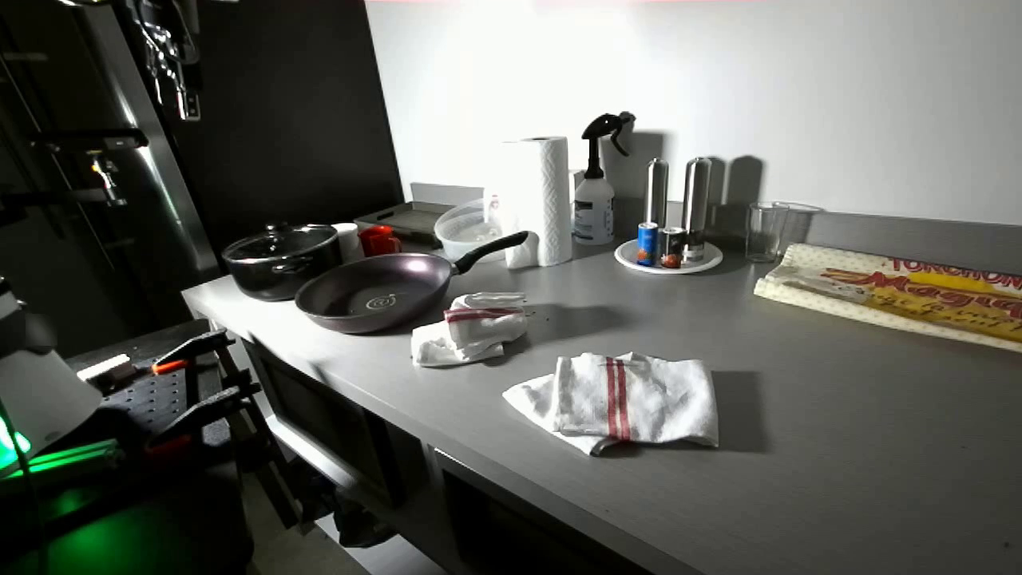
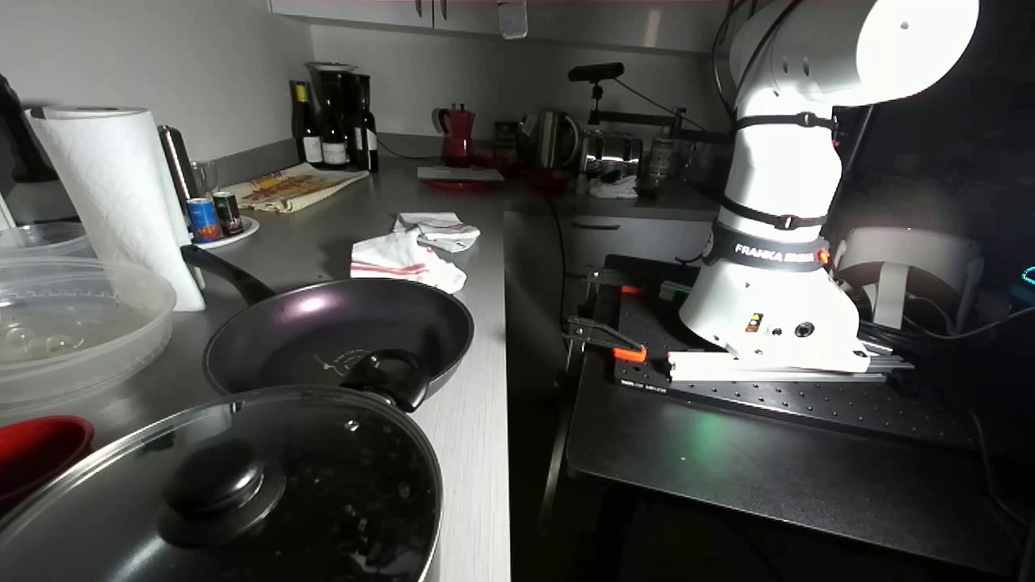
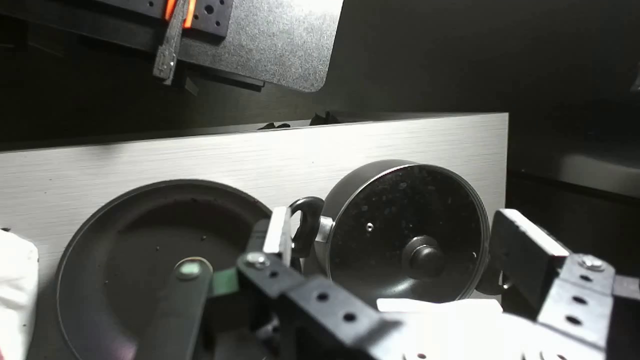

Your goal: Use the towel on the left to wipe the black pan.

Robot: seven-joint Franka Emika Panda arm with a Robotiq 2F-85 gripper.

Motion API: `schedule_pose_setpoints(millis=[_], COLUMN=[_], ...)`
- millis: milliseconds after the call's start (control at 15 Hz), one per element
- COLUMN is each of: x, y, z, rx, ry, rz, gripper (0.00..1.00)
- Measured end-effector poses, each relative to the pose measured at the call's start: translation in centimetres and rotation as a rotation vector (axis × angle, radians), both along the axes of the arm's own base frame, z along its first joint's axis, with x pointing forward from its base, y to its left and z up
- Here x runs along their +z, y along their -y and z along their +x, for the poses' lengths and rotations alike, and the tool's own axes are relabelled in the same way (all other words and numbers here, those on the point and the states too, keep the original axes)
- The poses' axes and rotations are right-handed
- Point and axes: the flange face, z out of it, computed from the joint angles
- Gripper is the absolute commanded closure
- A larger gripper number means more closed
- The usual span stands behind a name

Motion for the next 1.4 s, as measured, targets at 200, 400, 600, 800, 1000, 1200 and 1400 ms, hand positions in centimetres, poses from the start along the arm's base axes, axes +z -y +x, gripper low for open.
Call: schedule_pose_setpoints(millis=[200, 400, 600, 800, 1000, 1200, 1400], x=[-0.5, -1.4, -2.4, -3.5, -4.6, -5.9, -7.6], y=[1.0, 2.8, 5.0, 7.5, 10.0, 12.7, 15.6], z=[1.5, 4.3, 7.8, 11.6, 15.4, 18.9, 21.6], rx=[-0.045, -0.125, -0.228, -0.337, -0.440, -0.549, -0.641], ry=[-0.010, -0.013, 0.005, 0.020, 0.028, 0.047, 0.054], rz=[-0.001, -0.004, -0.019, -0.049, -0.082, -0.110, -0.135], gripper=[0.00, 0.00, 0.00, 0.00, 0.00, 0.00, 0.00])
